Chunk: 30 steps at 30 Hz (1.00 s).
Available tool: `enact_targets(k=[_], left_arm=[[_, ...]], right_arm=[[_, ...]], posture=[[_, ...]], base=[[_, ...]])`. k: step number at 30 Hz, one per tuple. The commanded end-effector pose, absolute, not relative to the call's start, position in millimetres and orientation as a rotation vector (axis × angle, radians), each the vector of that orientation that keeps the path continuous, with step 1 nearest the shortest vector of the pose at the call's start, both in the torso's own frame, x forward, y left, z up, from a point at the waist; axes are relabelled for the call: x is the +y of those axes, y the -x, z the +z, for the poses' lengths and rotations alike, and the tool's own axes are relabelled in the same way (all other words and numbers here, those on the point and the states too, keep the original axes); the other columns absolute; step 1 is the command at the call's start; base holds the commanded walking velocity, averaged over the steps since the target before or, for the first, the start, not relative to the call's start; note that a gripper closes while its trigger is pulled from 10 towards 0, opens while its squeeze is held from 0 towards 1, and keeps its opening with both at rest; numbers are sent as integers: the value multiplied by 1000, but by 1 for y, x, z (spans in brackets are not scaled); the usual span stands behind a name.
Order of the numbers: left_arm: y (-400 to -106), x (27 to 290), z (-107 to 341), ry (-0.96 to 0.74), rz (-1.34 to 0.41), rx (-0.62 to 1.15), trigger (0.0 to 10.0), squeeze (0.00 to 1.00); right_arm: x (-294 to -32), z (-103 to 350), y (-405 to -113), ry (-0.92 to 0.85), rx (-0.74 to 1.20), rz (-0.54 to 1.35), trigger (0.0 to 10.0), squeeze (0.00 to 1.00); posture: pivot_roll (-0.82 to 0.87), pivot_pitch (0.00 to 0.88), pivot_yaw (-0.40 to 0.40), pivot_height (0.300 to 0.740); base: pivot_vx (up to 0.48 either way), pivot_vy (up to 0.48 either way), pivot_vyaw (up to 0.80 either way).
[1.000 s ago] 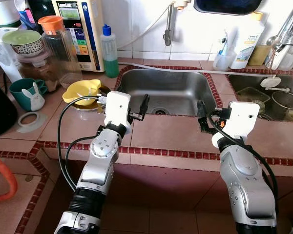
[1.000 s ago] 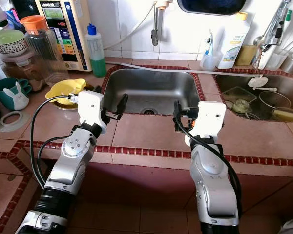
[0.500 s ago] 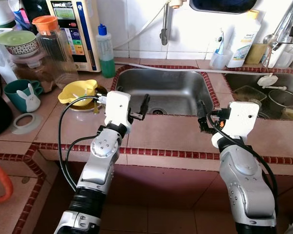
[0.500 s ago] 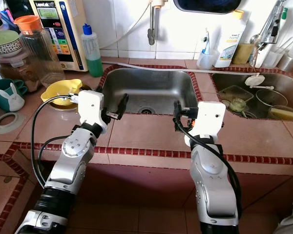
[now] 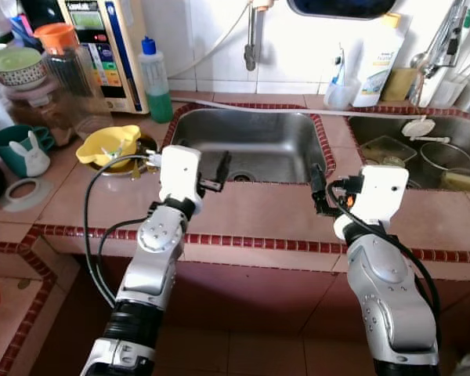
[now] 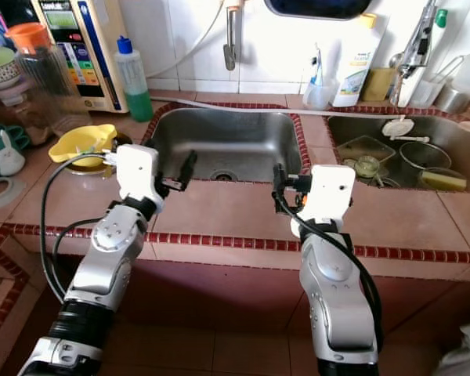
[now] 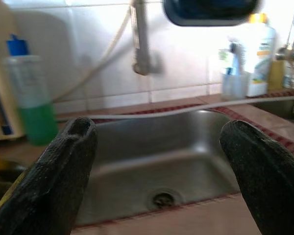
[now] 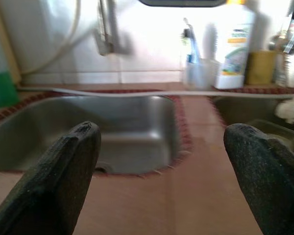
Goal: Kitchen organization
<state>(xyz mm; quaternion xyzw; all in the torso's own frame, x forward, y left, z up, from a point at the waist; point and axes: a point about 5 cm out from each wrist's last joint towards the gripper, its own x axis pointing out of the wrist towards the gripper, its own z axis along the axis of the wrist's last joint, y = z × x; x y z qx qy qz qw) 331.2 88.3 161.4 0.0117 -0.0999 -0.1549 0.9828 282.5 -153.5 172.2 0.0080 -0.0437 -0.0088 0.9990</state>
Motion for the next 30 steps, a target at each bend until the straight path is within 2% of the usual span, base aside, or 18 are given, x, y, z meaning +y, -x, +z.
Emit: enact_targets(k=[1,16,30], left_arm=[[-331,84,165,-14,-332,-211,10000,0],[-333,88,175,-18,-282,-275,10000,0],[-333,90,177,4,-333,-273,10000,0]], right_arm=[[-156,172,-282,-16,-84,-28,10000,0],[-144,177,-280,-41,-110,53,10000,0],[-142,181,-279,-34,-142,88,10000,0]], posture=[[60,0,25,740],[64,0,27,740],[62,0,23,740]], base=[[0,0,0],[0,0,0],[17,0,0]])
